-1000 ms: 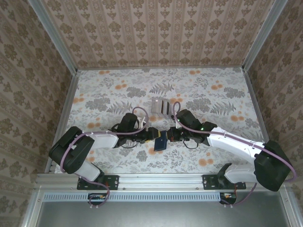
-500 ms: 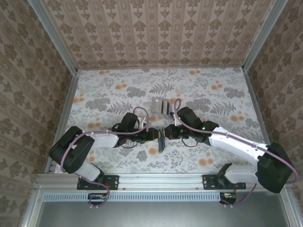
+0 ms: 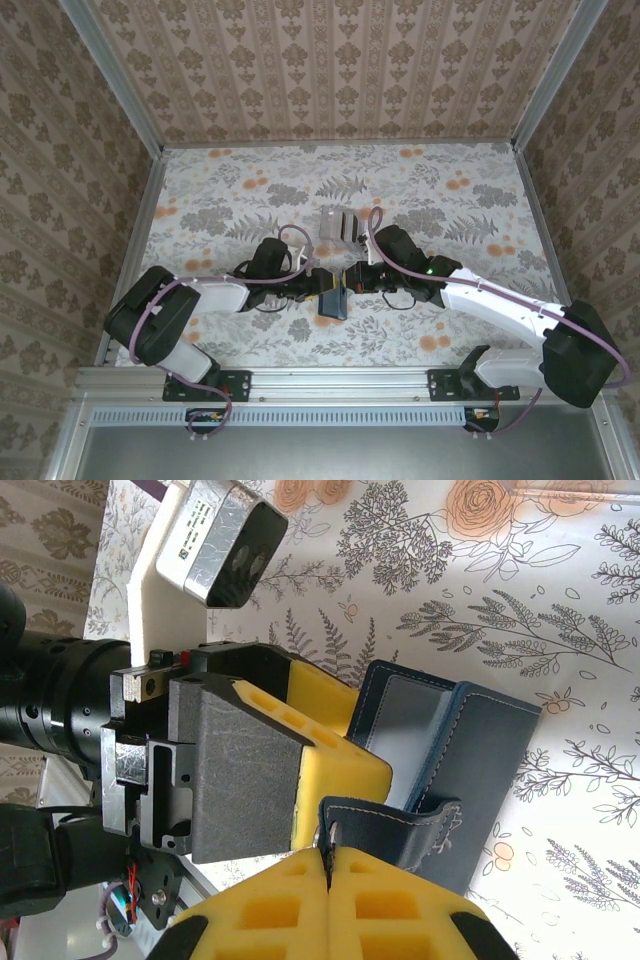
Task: Put the credit cards into the card holder
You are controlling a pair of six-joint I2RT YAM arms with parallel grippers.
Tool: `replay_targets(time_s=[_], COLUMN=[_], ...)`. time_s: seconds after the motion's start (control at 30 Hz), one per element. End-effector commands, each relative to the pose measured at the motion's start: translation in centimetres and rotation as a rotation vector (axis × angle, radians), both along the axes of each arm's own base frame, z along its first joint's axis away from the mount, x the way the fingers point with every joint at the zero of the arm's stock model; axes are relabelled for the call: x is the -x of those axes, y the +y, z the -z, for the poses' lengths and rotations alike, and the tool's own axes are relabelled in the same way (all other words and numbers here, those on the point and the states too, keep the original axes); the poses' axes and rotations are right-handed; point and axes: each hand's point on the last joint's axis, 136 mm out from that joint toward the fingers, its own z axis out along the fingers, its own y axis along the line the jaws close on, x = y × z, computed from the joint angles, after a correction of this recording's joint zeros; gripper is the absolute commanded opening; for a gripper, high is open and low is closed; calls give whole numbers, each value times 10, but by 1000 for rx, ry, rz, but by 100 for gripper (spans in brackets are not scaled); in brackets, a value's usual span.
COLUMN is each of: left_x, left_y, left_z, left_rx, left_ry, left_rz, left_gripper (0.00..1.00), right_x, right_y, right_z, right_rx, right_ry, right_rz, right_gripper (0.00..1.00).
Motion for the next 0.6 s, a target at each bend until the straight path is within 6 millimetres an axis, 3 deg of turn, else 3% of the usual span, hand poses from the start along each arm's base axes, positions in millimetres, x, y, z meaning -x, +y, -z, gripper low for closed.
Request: replay_targets(time_s=[0.0, 0.33, 0.57], left_x=[2, 4, 2], left_y=[2, 10, 6], left_z=[6, 7, 6], left_rx=[-4, -72, -73], left_ry=[12, -12, -15], left_rz=[2, 13, 24], left_gripper=[61, 43, 27], right_x=[2, 4, 2], right_y=[-9, -42, -42], right_z=[17, 48, 49], right_rx=[47, 73, 65], right_ry=[16, 67, 66], right_rz=[15, 103, 97], right_gripper=[0, 0, 0])
